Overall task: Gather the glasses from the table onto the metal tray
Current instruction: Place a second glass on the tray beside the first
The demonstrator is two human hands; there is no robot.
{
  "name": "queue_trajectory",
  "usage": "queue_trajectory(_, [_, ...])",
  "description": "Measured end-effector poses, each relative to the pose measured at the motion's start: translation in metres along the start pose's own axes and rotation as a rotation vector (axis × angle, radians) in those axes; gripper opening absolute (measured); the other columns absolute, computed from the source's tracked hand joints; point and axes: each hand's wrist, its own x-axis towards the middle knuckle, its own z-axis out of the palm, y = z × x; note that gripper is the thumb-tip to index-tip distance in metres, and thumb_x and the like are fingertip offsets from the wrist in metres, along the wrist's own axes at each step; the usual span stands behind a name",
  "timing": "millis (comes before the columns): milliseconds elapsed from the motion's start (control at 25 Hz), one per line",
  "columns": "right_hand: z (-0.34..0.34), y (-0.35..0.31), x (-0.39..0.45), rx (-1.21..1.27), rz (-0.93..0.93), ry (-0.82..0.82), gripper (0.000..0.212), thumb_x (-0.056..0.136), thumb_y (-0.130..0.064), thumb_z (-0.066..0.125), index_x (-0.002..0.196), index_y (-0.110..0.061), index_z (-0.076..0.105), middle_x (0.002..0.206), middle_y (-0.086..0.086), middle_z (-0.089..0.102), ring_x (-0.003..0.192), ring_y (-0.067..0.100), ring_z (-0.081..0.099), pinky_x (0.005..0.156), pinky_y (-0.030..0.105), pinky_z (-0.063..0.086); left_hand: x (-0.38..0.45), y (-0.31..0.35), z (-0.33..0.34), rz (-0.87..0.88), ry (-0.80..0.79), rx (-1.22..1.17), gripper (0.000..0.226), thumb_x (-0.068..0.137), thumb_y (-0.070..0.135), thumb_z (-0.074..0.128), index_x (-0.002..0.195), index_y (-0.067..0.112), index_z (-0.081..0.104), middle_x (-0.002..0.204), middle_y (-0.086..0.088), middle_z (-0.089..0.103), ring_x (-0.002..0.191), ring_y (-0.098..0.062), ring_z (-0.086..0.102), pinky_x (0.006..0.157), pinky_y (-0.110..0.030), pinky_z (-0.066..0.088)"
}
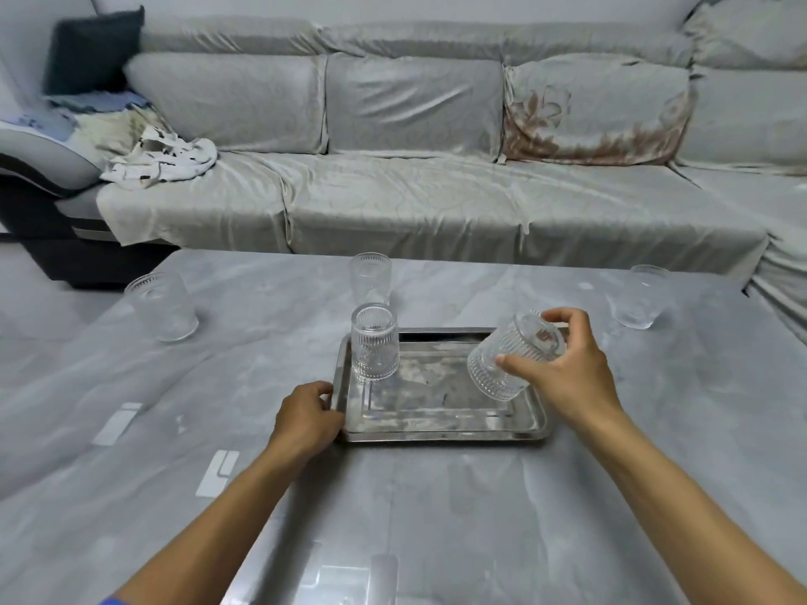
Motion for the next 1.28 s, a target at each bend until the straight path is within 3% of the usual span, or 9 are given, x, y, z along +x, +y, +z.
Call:
queue_trajectory(120, [0.001,-0.003,-0.004,-0.035,-0.04,-0.013,0.07,0.053,-0.044,0.088,0.106,-0.04,0.042,0.105,-0.012,0.06,0.091,0.015,0.061,0.078,0.037,0.05,0.002,-0.003,-0.003,0.024,0.008,0.0,0.031,0.071,0.003,0.061,0.088,0.027,0.071,0.068,-0.003,0.071,0.074,-0.028,0.066,0.058,-0.027,0.044])
queue_trajectory(440, [0.028,-0.01,0.005,-0.091,-0.08,-0.049,0.072,0.056,-0.041,0.088,0.11,-0.039,0.04,0.114,-0.008,0.059,0.096,0.018,0.061,0.082,0.04,0.053,0.007,-0.009,-0.006,0.049,-0.013,0.001,0.032,0.07,0.004,0.059,0.087,0.028,0.07,0.066,-0.002,0.07,0.065,-0.023,0.062,0.055,-0.027,0.044])
queue_trajectory(720, [0.082,-0.015,0.023,-0.156,-0.153,-0.108,0.073,0.059,-0.038,0.087,0.115,-0.035,0.04,0.119,-0.007,0.06,0.1,0.014,0.058,0.075,0.031,0.047,0.007,-0.009,-0.007,0.035,-0.021,-0.006,0.036,0.07,0.006,0.061,0.09,0.035,0.065,0.071,0.002,0.071,0.07,-0.018,0.066,0.058,-0.026,0.046])
queue_trajectory(880, [0.121,-0.012,0.034,-0.223,-0.232,-0.162,0.073,0.066,-0.032,0.086,0.124,-0.028,0.042,0.128,0.0,0.058,0.109,0.02,0.059,0.078,0.03,0.048,0.009,-0.01,-0.009,0.044,-0.033,-0.003,0.032,0.071,0.007,0.062,0.088,0.034,0.066,0.069,-0.001,0.072,0.068,-0.02,0.066,0.057,-0.026,0.047])
queue_trajectory(1080, [0.134,-0.002,0.037,-0.348,-0.267,-0.192,0.073,0.068,-0.038,0.082,0.124,-0.034,0.036,0.128,0.0,0.056,0.095,0.021,0.063,0.071,0.035,0.055,0.013,-0.012,-0.008,0.064,-0.039,-0.024,0.032,0.071,0.004,0.063,0.084,0.033,0.067,0.069,-0.01,0.071,0.058,-0.02,0.059,0.055,-0.025,0.045])
queue_trajectory(1280, [0.129,-0.001,0.038,-0.381,-0.281,-0.222,0.076,0.068,-0.038,0.082,0.126,-0.036,0.033,0.126,0.002,0.056,0.086,0.019,0.061,0.067,0.034,0.054,0.012,-0.012,-0.009,0.058,-0.065,-0.006,0.03,0.071,0.007,0.062,0.087,0.032,0.066,0.073,-0.003,0.072,0.068,-0.023,0.064,0.064,-0.03,0.052])
